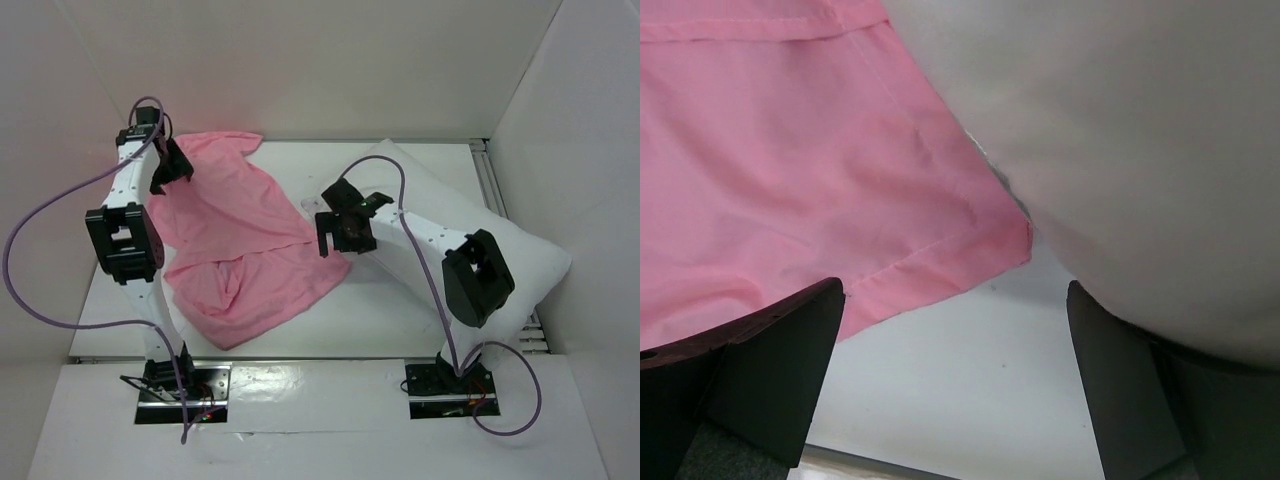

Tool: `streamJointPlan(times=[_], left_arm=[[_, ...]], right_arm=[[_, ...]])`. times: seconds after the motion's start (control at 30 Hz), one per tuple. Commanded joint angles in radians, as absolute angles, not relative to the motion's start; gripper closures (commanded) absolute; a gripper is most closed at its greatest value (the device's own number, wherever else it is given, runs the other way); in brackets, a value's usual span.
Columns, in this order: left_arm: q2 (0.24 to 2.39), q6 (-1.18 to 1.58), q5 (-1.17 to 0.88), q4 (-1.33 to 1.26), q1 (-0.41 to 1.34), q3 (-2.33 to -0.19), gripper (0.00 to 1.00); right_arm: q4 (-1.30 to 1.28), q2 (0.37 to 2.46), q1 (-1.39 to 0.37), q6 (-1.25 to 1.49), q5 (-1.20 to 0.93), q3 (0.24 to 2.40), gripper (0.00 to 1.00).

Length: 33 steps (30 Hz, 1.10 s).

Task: Put the pillow into the pillowcase

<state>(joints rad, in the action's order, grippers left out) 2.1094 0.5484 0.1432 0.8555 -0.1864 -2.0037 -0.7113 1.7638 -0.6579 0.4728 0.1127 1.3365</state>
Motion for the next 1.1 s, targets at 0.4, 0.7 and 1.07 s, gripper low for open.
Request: streamJointPlan(times=[0.4, 0.7, 1.07], left_arm=[[1.706, 0.626, 0.54, 0.999, 0.283, -1.491, 0.18], [1.82, 0.676, 0.609, 0.977, 0.37, -1.331, 0.21], [1.982, 0.689, 0.738, 1.052, 0.428, -1.425, 0.11]], right_arm=[[-0.696, 1.671, -0.67, 0.456, 0.135, 1.401, 0.0], [-0.696, 1.641, -0.661, 0.456, 0.135, 1.37, 0.0], [-0.696, 1.601, -0.661, 0.474, 0.126, 1.33, 0.0]])
